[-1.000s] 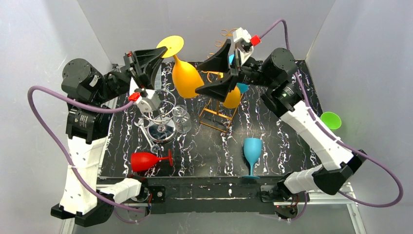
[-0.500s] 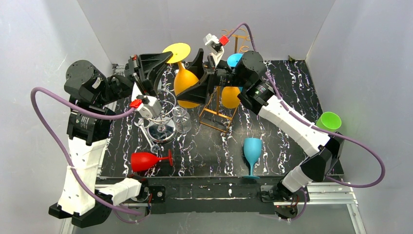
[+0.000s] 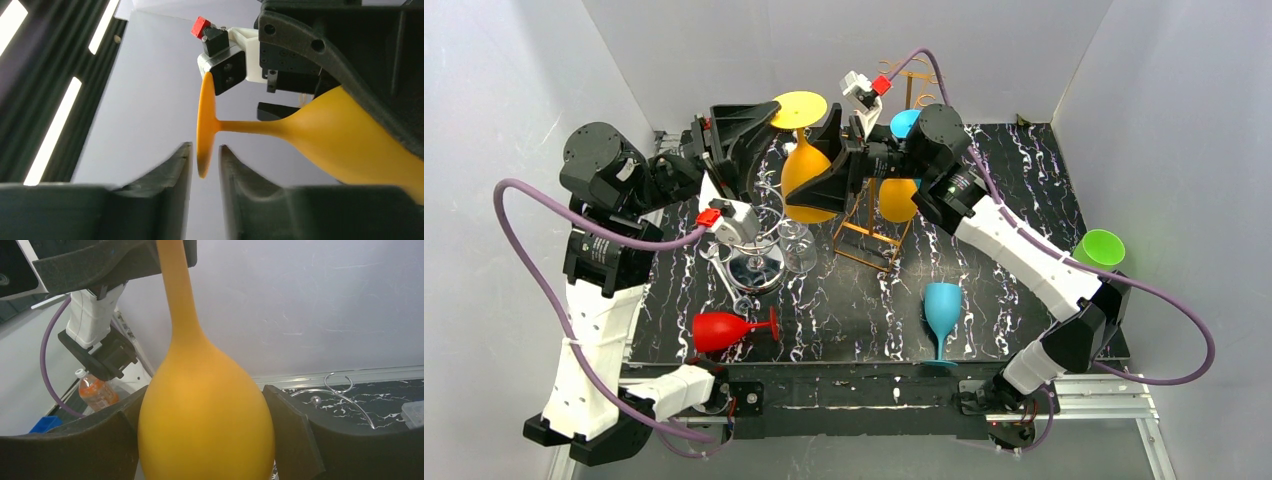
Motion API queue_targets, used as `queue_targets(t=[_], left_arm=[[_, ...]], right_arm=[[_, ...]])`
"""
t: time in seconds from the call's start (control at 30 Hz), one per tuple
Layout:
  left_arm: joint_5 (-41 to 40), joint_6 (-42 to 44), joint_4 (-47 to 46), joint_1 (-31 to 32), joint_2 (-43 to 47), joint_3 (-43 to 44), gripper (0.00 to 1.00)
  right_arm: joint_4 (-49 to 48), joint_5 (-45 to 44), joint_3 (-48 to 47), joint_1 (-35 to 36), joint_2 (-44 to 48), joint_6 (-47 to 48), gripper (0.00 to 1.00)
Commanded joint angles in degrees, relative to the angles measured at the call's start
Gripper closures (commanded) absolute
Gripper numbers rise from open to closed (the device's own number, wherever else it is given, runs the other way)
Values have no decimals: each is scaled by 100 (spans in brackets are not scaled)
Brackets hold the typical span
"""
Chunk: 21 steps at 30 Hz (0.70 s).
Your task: Place the wine glass upside down on the wine glass rack
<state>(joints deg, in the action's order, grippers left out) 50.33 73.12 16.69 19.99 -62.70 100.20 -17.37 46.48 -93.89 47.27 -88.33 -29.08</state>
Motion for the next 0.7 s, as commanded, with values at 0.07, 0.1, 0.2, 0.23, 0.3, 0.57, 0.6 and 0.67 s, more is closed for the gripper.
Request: queue_targets(t=[0.07,0.1,0.2,0.23,0.3,0.57,0.6,0.67], left_arm=[[-226,207,-350,29,47,42,16],[-277,199,-355,29,55,36,4],[-521,-92,-523,24,94,16,2],[-607,-176,-544,23,118,13,2],[-859,-437,-621,28,162,1,2],[-1890,-980,-529,23,471,-326,2],[-1968,-1018,-478,23,485,-347,2],[-2122,-1153,-453,25,491,-377,2]], right_arm=[[-247,-262,-161,-60,146,-153,25],[-276,-350,-145,-90,182,-146,25],[-282,-696,-118,-379,320,-43,26],[-275,-799,-139,-547,366,-32,27],[-170,-1067,-228,-1071,430,2,29],[753,-2861,-257,-2982,611,1589,28],[760,-2972,-204,-3164,558,1665,29],[709,-3149,-66,-3609,408,1806,30]])
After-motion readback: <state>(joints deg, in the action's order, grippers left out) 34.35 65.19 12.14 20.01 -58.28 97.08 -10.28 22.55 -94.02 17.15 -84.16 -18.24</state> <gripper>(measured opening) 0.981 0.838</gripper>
